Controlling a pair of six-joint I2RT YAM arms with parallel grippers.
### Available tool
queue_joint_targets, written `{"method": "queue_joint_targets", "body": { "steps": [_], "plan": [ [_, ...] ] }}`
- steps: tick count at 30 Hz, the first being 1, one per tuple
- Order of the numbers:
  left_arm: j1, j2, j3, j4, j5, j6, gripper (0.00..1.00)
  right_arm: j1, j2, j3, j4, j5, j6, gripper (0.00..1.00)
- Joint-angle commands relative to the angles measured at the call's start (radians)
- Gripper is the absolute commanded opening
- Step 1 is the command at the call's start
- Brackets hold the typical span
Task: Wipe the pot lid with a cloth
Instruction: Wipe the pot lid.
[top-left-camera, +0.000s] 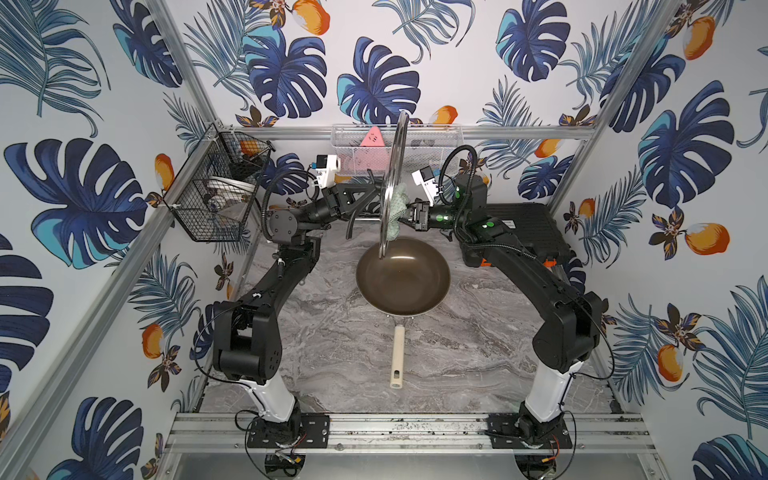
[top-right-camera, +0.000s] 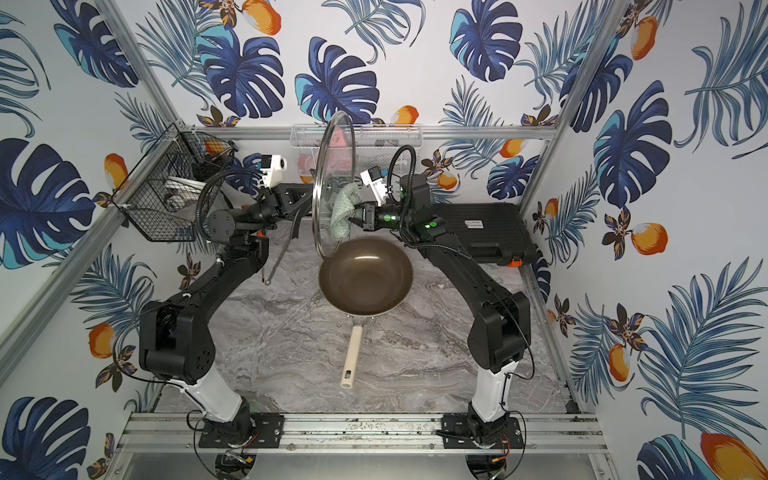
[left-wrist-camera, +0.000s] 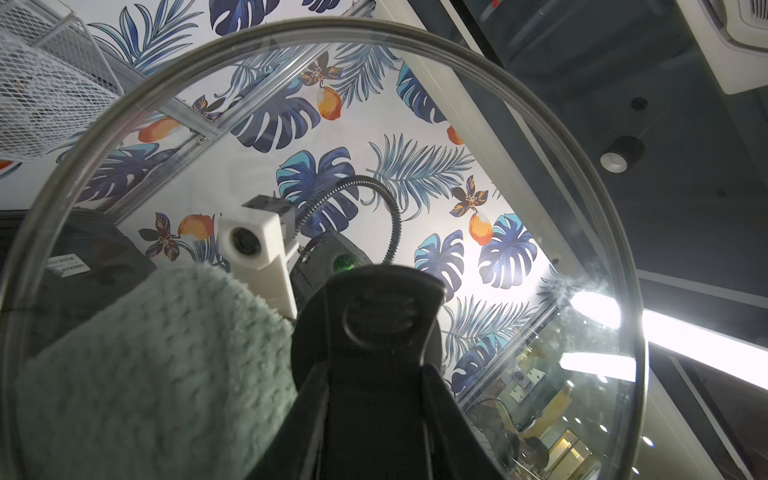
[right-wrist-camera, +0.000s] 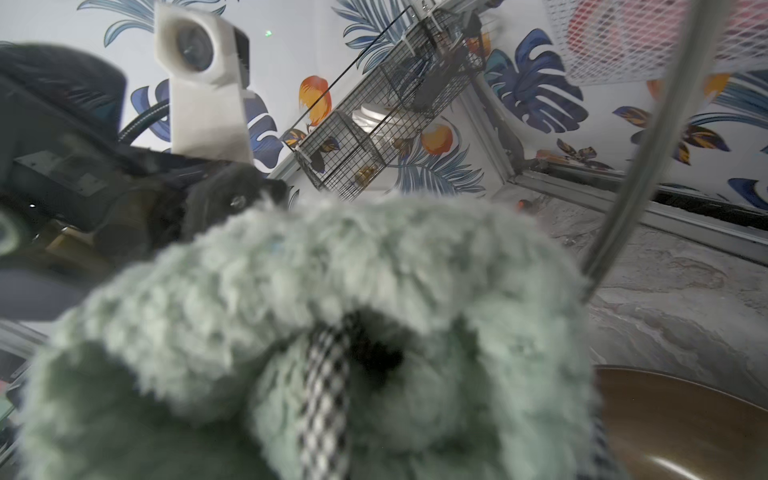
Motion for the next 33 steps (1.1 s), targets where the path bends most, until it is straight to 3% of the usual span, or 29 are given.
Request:
{"method": "queue_joint_targets", "body": {
  "steps": [1,19,25,33],
  "plan": [
    [-0.003,0.006,0.014,0.080,-0.113,0.019,0.00,0.028,-0.027,-0.023,0.071,-0.045,0.029,0.00],
    [-0.003,0.061,-0.021,0.079,-0.145,0.058,0.00,0.153,-0.239,-0.167,0.114,-0.029,0.072,0.00],
    [-0.004,0.062,-0.061,0.109,-0.145,0.044,0.00,0.155,-0.230,-0.067,0.033,-0.025,0.040,0.00],
    [-0.011,0.021,-0.122,0.130,-0.111,0.032,0.00,0.150,-0.080,0.203,-0.121,-0.006,-0.034,0.00]
  ]
}}
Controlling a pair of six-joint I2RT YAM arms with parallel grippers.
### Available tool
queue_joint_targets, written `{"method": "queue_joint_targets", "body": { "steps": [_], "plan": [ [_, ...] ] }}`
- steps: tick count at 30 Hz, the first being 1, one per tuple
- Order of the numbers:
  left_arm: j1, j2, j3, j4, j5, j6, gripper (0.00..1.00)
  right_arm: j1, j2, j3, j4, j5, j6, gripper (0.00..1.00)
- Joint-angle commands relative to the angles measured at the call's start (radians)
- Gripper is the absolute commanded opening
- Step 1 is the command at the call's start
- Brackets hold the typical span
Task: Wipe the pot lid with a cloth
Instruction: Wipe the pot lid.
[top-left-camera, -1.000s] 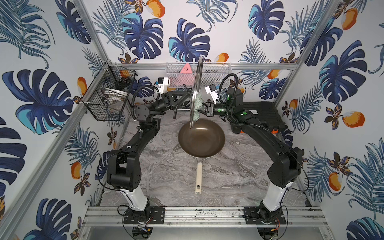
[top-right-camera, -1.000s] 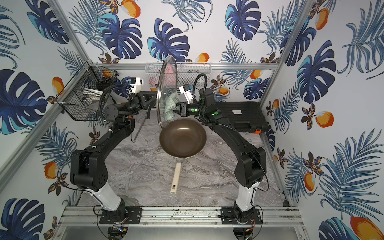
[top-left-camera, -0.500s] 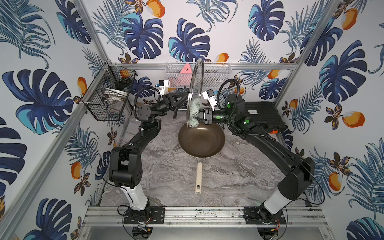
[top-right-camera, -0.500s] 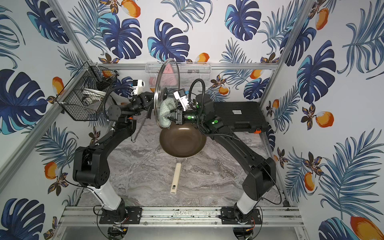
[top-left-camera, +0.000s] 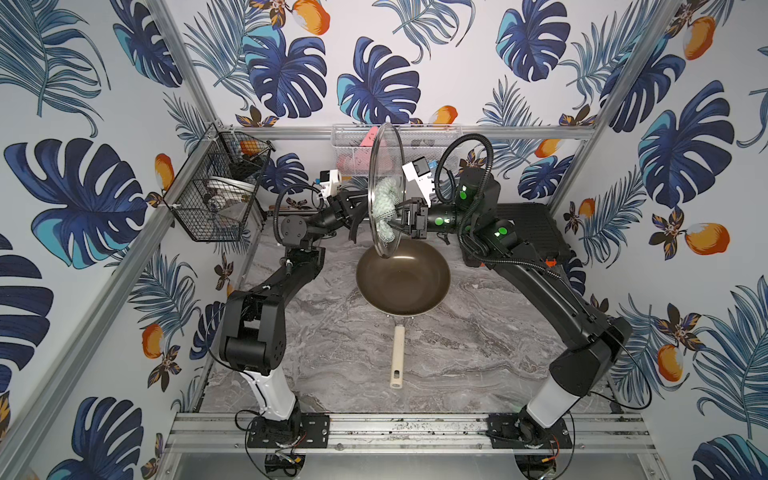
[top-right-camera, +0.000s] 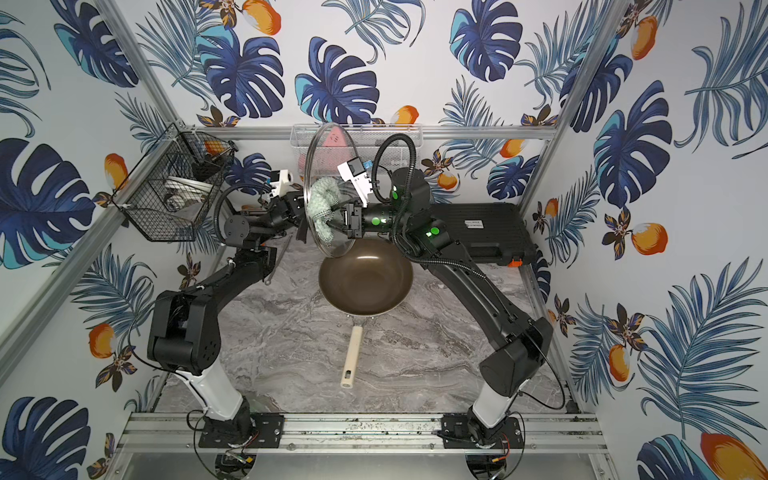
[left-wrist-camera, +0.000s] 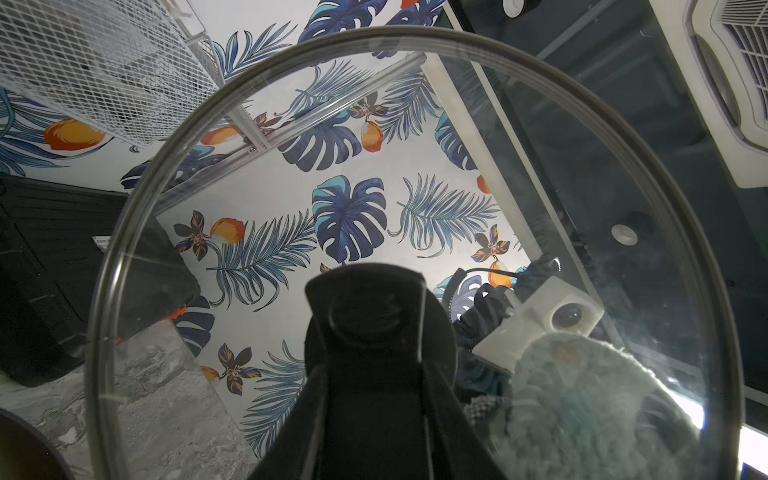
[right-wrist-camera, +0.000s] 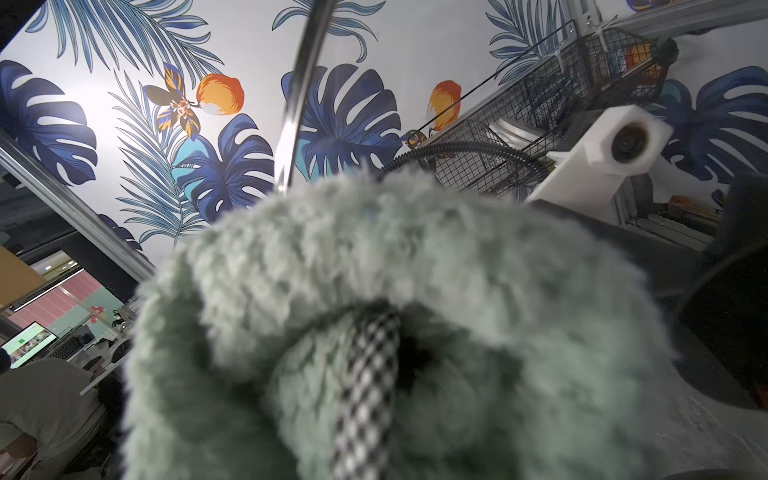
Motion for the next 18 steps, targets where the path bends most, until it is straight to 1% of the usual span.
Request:
{"method": "queue_joint_targets", "body": {
  "steps": [1,4,7,18],
  "plan": [
    [-0.009,-0.038,-0.013,0.129,-0.004,0.023,0.00,0.000,0.059,0.114,-0.057,0.015,-0.053,0.00],
    [-0.009,-0.063,-0.035,0.129,0.007,0.024,0.00,-0.014,0.124,0.228,-0.103,0.022,-0.064,0.00],
    [-0.009,-0.086,-0.050,0.130,0.019,0.021,0.00,-0.035,0.169,0.297,-0.119,0.023,-0.056,0.00],
    [-0.012,-0.177,-0.096,0.094,0.060,0.027,0.00,-0.113,0.224,0.331,-0.019,-0.007,0.023,0.00]
  ]
}}
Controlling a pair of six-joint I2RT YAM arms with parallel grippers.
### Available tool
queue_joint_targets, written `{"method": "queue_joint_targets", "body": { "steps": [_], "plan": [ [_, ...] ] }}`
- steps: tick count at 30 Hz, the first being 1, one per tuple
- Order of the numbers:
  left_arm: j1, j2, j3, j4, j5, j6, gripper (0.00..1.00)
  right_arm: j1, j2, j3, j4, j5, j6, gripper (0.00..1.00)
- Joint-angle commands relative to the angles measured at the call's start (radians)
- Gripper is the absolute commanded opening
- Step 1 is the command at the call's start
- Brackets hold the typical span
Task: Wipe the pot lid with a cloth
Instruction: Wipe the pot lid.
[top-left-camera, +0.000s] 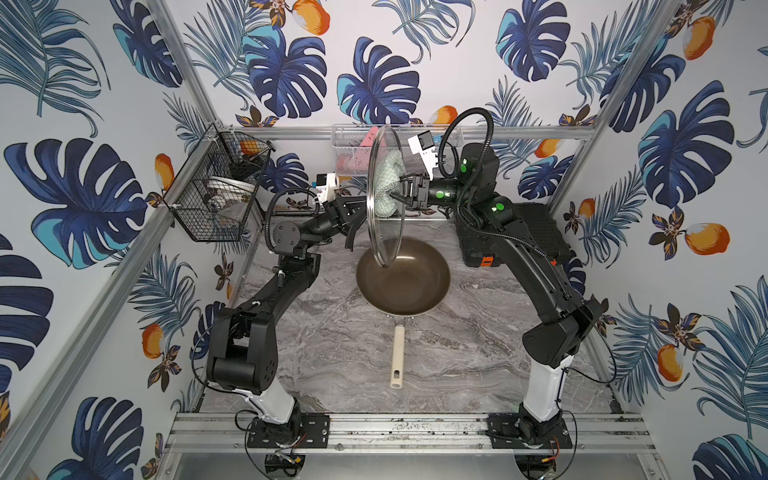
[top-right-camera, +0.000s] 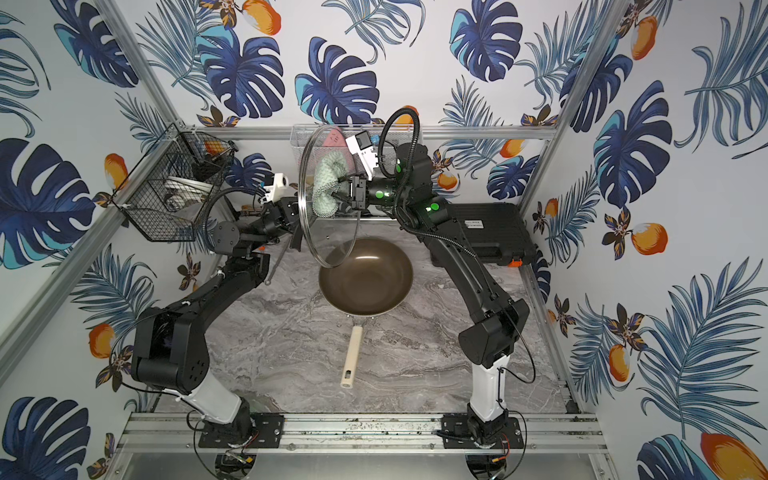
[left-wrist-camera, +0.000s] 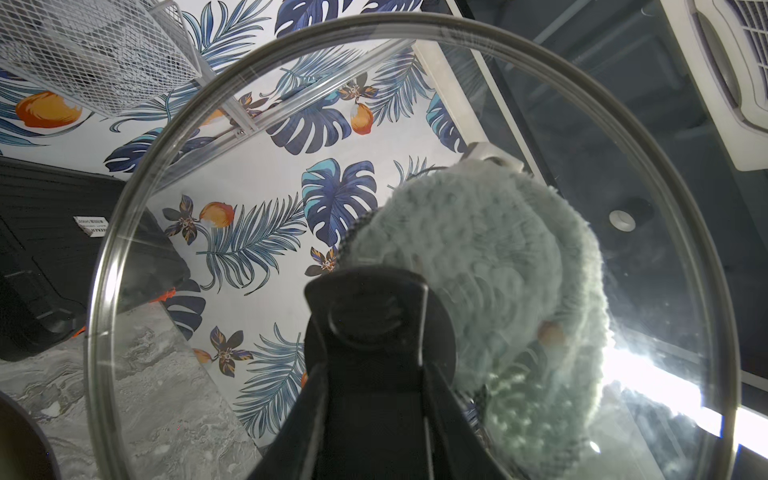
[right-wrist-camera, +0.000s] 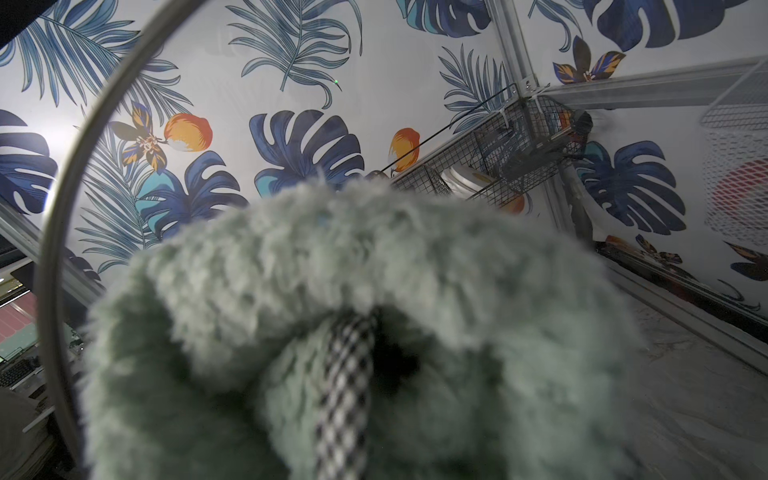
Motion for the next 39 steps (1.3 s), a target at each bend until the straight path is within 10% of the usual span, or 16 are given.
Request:
{"method": "queue_joint_targets", "body": {
  "steps": [1,16,39],
  "plan": [
    [-0.009,-0.044,-0.011,0.124,0.027,0.020,0.00,-0.011,0.019,0.027,0.054,0.008,0.039,0.00],
    [-0.010,-0.139,-0.014,0.111,0.040,-0.004,0.00,-0.060,0.127,0.107,0.056,-0.002,0.073,0.00],
    [-0.010,-0.048,0.153,0.052,-0.075,0.052,0.00,0.003,-0.187,-0.527,0.222,-0.035,0.054,0.00]
  ]
}}
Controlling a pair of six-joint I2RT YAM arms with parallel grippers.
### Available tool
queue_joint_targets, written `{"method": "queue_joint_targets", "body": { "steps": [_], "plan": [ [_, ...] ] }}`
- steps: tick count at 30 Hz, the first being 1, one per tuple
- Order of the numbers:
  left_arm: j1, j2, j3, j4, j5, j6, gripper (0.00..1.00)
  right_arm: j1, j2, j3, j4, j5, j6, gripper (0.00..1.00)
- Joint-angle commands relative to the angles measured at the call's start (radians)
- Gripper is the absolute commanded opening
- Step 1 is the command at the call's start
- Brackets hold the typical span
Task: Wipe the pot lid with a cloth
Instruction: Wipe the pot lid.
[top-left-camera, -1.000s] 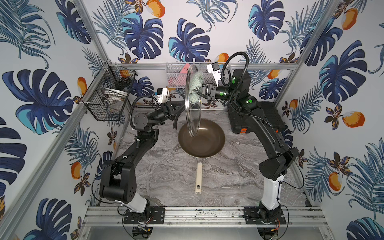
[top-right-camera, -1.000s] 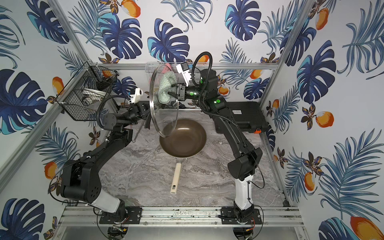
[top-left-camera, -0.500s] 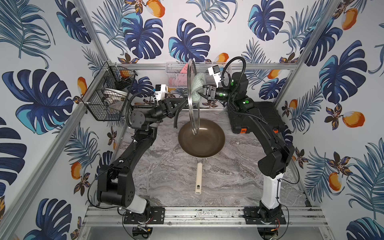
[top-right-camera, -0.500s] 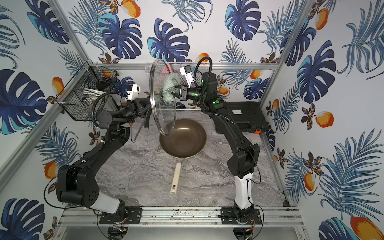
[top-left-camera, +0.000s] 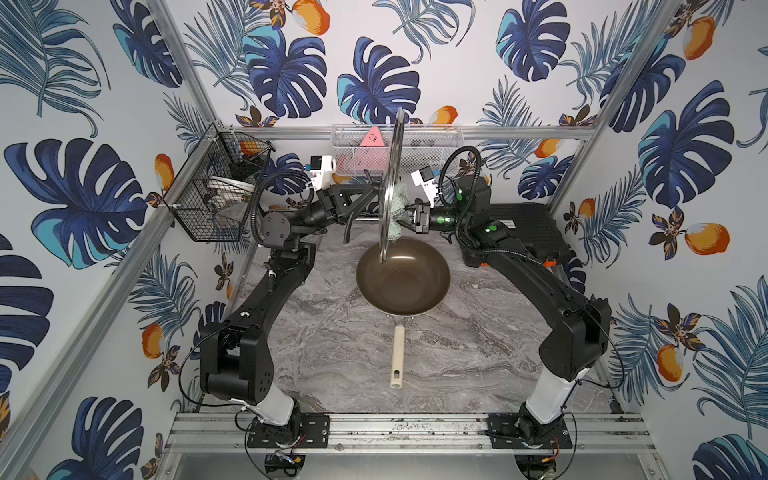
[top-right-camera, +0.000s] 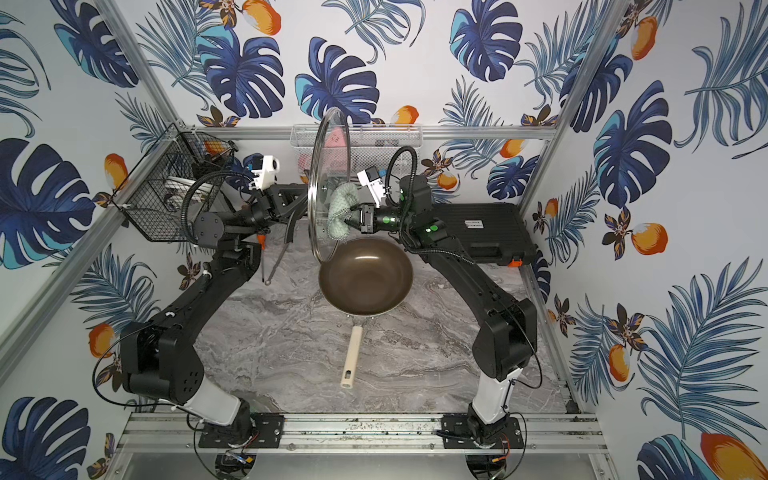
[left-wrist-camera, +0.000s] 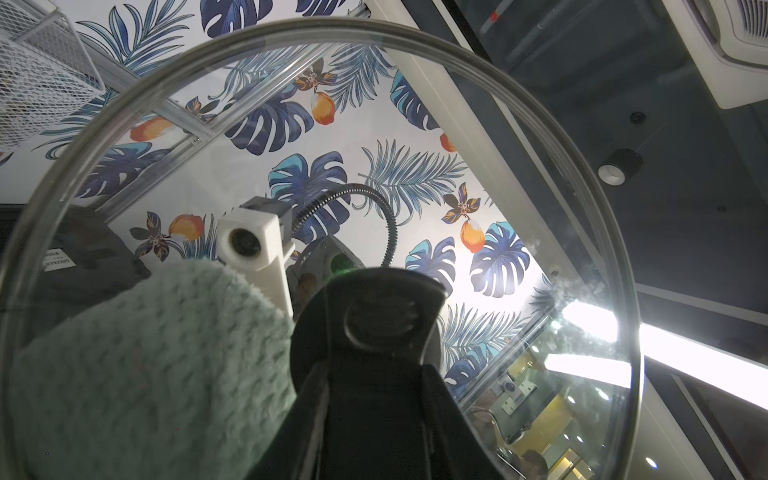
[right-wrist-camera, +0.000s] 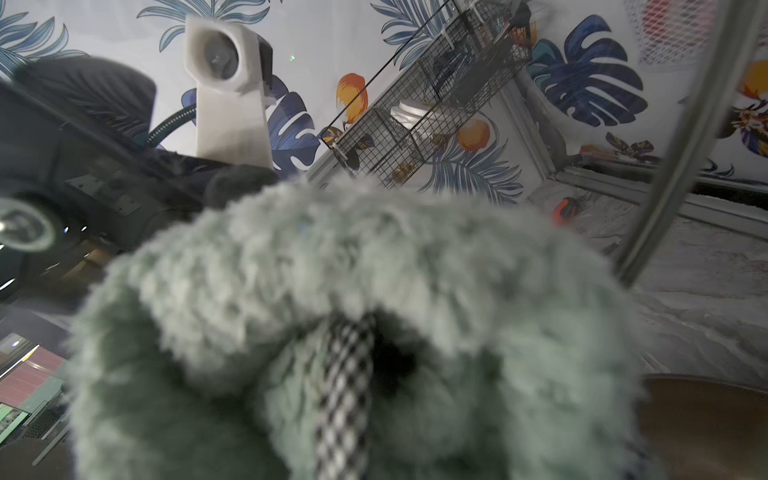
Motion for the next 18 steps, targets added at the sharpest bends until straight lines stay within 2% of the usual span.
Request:
{"method": "queue_joint_targets", "body": {
  "steps": [1,9,18],
  "plan": [
    [-0.005,0.002,0.012,0.121,-0.111,0.043,0.00,0.027,-0.042,-0.043,0.036,-0.032,-0.013,0.00],
    [-0.005,0.006,-0.036,0.059,-0.110,0.126,0.00,0.107,-0.140,-0.118,0.069,-0.016,0.006,0.00],
    [-0.006,0.011,-0.084,0.011,-0.089,0.181,0.00,0.139,-0.202,-0.058,-0.006,0.002,-0.019,0.00]
  ]
}}
